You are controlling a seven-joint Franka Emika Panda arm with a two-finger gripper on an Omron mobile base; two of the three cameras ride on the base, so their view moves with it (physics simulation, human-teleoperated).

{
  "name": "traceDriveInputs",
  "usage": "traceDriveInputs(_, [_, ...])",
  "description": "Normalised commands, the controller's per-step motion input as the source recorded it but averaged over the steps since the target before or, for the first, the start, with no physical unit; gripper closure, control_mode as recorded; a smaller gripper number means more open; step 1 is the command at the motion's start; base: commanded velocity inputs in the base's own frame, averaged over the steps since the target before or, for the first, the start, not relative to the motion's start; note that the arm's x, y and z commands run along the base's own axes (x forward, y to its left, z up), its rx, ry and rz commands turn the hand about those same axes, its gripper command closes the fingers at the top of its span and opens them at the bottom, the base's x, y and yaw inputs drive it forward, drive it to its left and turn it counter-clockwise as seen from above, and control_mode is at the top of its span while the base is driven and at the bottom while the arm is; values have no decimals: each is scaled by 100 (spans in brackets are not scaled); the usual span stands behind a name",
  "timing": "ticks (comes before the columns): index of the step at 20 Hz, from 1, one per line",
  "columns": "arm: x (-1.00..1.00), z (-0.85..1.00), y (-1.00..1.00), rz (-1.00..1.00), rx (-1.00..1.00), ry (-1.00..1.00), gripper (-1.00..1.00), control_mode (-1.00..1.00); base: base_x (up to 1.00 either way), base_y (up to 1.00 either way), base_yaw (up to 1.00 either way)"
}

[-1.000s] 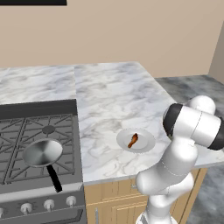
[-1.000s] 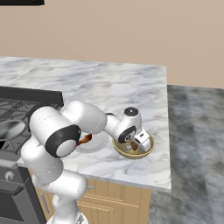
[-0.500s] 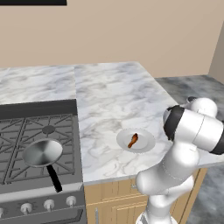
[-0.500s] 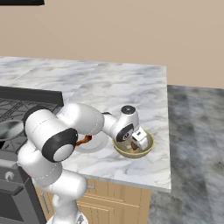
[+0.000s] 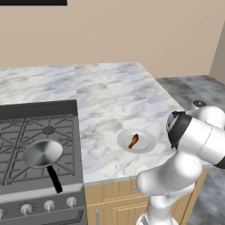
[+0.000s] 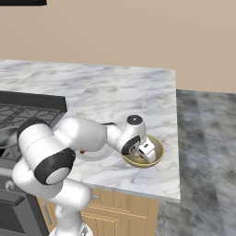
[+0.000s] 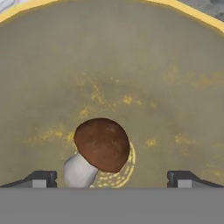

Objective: Place the chicken drumstick on the plate and place the mushroom on the same plate.

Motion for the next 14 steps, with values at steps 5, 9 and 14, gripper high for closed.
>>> traceDriveInputs(5, [3,0,11,0,0,0,-100,-100,0,0,0])
traceDriveInputs(9, [21,0,0,0,0,1,-100,-100,0,0,0])
traceDriveInputs(14, [19,0,-7,0,0,10,-100,-100,0,0,0])
